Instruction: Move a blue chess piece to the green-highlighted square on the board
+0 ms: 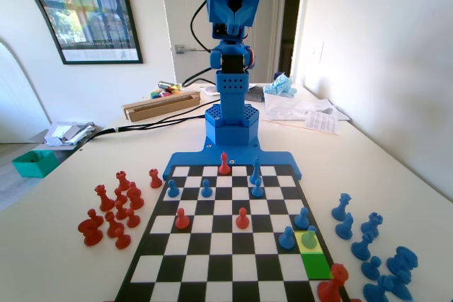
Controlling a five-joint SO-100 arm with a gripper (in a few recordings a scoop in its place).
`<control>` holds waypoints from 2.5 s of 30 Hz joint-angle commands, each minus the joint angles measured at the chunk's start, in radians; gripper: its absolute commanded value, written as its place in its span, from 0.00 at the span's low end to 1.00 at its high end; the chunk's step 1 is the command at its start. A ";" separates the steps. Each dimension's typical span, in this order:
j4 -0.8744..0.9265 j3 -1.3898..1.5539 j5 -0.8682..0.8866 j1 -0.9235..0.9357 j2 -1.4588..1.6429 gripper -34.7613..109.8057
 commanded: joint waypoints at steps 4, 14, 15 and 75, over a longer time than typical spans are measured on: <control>-0.009 -0.009 -0.008 0.014 0.003 0.25; -0.009 -0.009 -0.008 0.014 0.003 0.25; -0.009 -0.009 -0.008 0.014 0.003 0.25; -0.187 -0.727 0.637 -0.153 -1.419 0.25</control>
